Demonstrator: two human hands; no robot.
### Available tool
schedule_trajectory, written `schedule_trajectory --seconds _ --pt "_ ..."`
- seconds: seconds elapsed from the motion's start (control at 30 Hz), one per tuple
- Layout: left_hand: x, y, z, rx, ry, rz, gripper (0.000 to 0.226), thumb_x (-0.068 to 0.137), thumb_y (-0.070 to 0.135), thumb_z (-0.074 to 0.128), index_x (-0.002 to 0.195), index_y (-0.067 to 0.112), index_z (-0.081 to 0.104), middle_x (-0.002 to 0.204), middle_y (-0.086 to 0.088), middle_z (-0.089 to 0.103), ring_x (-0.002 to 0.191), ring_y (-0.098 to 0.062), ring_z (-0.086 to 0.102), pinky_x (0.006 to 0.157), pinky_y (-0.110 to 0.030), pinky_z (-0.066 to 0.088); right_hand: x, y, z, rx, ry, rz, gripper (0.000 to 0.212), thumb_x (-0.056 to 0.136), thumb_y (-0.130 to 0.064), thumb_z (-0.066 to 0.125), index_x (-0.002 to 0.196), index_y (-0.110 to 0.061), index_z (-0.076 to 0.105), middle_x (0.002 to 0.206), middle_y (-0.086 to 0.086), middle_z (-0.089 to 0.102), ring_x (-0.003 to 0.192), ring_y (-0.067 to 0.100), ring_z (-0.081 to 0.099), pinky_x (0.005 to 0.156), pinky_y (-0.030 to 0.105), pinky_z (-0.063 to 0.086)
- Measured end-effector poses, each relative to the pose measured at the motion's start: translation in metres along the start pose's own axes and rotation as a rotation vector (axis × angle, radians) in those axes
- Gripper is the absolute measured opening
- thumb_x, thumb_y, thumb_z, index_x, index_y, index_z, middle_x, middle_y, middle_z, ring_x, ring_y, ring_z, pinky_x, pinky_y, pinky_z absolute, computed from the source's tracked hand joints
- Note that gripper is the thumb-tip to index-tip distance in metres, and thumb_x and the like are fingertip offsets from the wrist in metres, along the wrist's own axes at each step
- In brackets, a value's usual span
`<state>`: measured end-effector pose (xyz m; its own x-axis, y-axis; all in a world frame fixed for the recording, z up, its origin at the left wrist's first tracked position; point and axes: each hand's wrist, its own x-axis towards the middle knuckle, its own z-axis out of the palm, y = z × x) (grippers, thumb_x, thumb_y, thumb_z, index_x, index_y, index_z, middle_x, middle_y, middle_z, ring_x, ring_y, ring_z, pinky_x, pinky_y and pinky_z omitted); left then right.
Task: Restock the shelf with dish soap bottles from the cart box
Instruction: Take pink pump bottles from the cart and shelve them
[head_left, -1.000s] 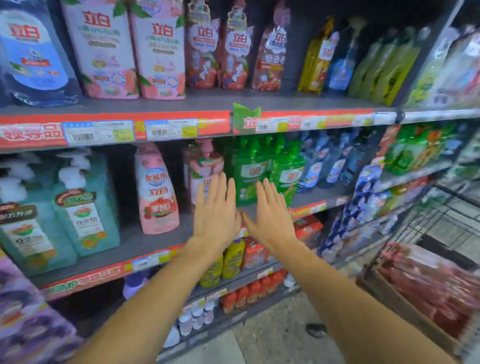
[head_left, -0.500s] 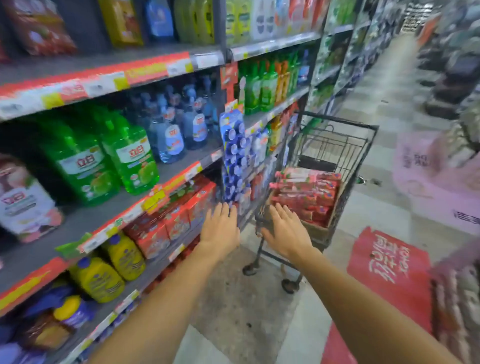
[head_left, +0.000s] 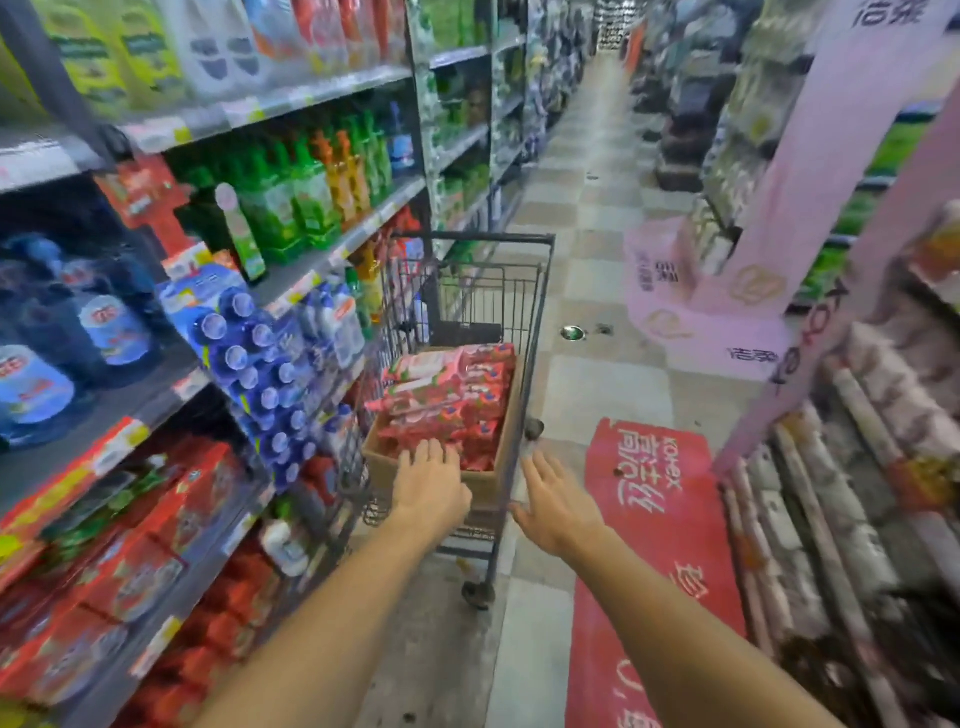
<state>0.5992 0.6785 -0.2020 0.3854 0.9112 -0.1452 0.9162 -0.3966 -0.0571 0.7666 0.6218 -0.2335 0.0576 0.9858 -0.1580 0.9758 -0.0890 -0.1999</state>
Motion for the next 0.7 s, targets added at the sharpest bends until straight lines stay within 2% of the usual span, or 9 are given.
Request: schedule_trajectory --seconds 0.1,0.27,0.4,0.5,0.7 --pt "0.030 0.041 0.000 0.004 -0.005 0.062 0.063 0.098 0.038 0.042 0.150 0.007 0.027 0.155 -0.013 0.031 0.145 -0.029 0.024 0.117 -0.045 0.023 0.010 0.027 -0.003 0.041 -0.031 0.034 0.071 0.104 -0.044 0.042 0.157 -0.005 0.015 0.164 0.014 0.019 0.151 0.031 0.016 0.123 0.041 0.018" --pt "0.077 0.076 0.007 0.051 -0.011 0.129 0.059 0.097 0.038 0.042 0.145 0.005 0.036 0.147 -0.013 0.042 0.139 -0.028 0.034 0.114 -0.043 0.029 0.029 0.067 -0.006 0.097 -0.029 0.055 0.063 0.103 -0.042 0.044 0.152 -0.007 0.025 0.159 0.014 0.029 0.147 0.030 0.024 0.119 0.038 0.021" --pt "0.119 0.095 0.029 0.061 -0.059 0.150 0.054 0.096 0.039 0.043 0.140 0.007 0.042 0.144 -0.013 0.045 0.136 -0.029 0.038 0.111 -0.042 0.033 0.058 0.102 0.009 0.084 -0.097 0.070 0.060 0.104 -0.042 0.044 0.149 -0.005 0.031 0.154 0.014 0.035 0.143 0.032 0.031 0.116 0.039 0.025" --pt "0.160 0.099 0.044 0.036 -0.039 0.089 0.054 0.095 0.041 0.043 0.137 0.008 0.044 0.143 -0.013 0.046 0.134 -0.028 0.039 0.109 -0.041 0.034 0.103 0.123 0.011 0.067 -0.122 0.053 0.054 0.102 -0.041 0.047 0.143 -0.007 0.039 0.147 0.012 0.043 0.137 0.031 0.039 0.113 0.040 0.032" --pt "0.236 0.089 0.059 0.022 -0.113 -0.042 0.056 0.094 0.042 0.043 0.139 0.010 0.043 0.140 -0.012 0.049 0.131 -0.028 0.043 0.109 -0.041 0.036 0.197 0.145 0.003 0.066 -0.242 0.001 0.050 0.103 -0.038 0.046 0.143 -0.007 0.038 0.146 0.013 0.043 0.137 0.031 0.037 0.107 0.042 0.036"
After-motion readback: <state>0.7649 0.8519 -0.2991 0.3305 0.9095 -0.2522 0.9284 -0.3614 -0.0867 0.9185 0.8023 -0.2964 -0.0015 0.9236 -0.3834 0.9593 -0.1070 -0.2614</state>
